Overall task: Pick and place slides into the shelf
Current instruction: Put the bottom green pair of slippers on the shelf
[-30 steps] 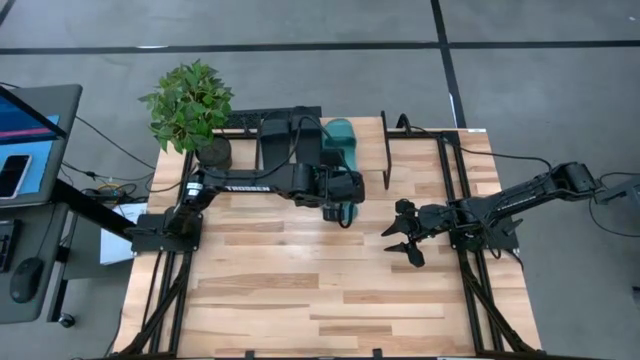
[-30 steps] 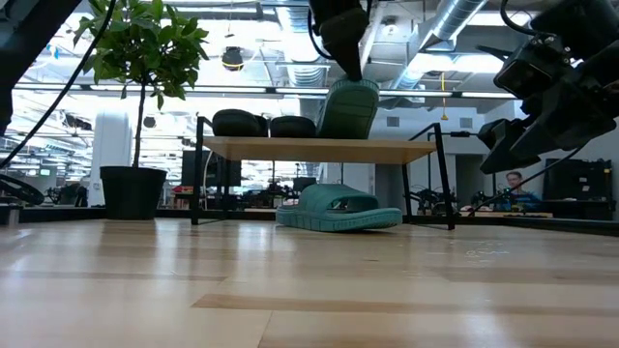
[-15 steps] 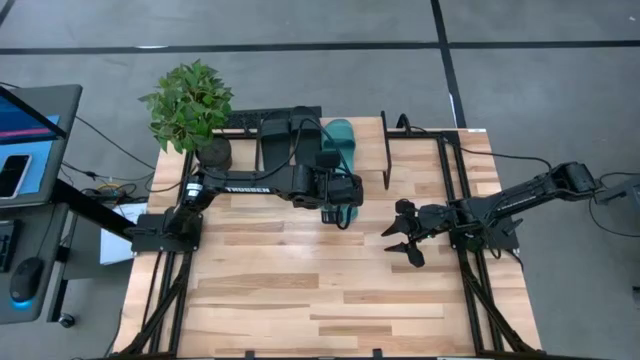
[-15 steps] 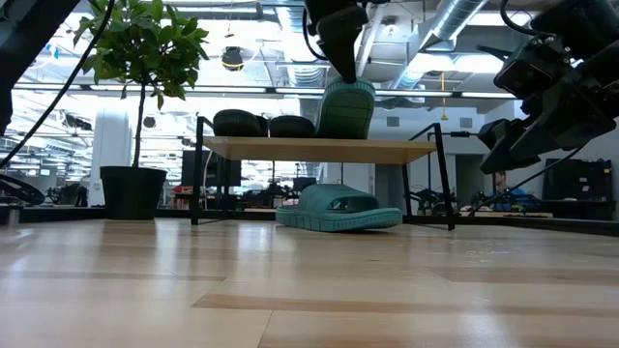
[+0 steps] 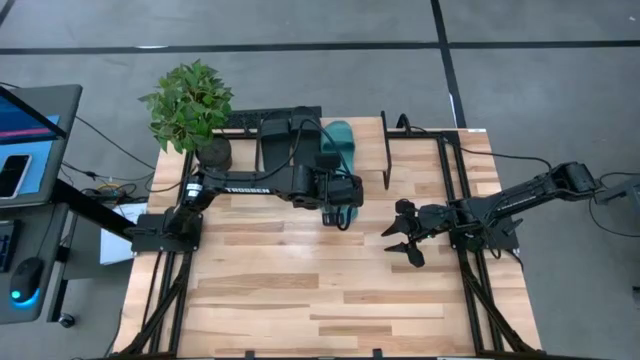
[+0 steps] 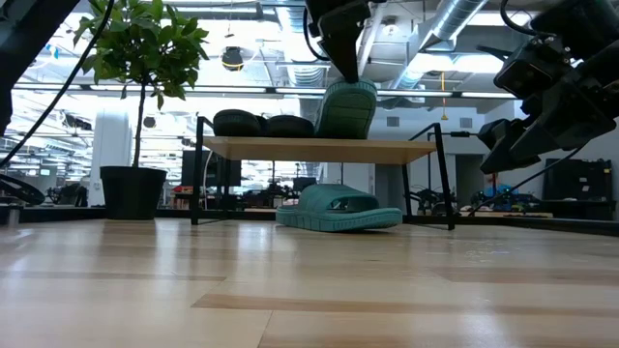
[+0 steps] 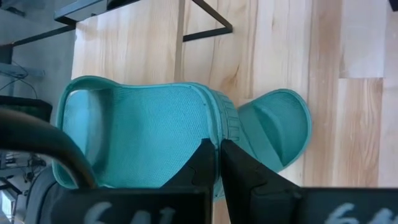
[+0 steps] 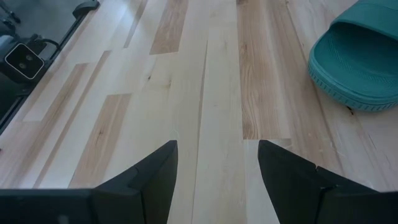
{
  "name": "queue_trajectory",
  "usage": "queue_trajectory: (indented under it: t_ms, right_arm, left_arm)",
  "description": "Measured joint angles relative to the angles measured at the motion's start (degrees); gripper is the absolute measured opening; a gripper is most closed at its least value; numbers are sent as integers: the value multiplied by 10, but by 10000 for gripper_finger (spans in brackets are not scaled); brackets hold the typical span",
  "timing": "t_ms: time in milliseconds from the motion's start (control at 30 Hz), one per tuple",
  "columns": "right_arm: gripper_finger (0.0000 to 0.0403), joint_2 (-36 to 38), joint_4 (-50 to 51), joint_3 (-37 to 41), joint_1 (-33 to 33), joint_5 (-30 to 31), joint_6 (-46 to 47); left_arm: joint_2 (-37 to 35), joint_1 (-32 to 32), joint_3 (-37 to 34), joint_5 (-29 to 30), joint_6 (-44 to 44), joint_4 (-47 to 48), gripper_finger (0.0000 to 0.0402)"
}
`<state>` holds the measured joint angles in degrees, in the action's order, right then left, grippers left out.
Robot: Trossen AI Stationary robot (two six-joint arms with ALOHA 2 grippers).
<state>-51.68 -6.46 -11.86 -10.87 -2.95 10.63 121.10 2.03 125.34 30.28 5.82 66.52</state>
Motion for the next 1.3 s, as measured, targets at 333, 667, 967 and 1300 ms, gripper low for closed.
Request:
queue_trajectory:
  t_ms: [333, 667, 967, 1300]
  right_arm:
    - [215, 0, 0, 0, 0, 0, 0]
    - [215, 0, -1, 0, 0, 0, 0]
    - [215, 0, -5, 0, 0, 0, 0]
    - [215, 0, -5, 0, 0, 0, 0]
  left_arm:
    - [0, 0, 0, -1, 16, 5, 0]
    - [0, -1, 0, -3, 10, 38, 35]
    - [0, -1, 1, 0, 10, 31, 123]
    - [0, -11, 1, 17, 6, 30, 149]
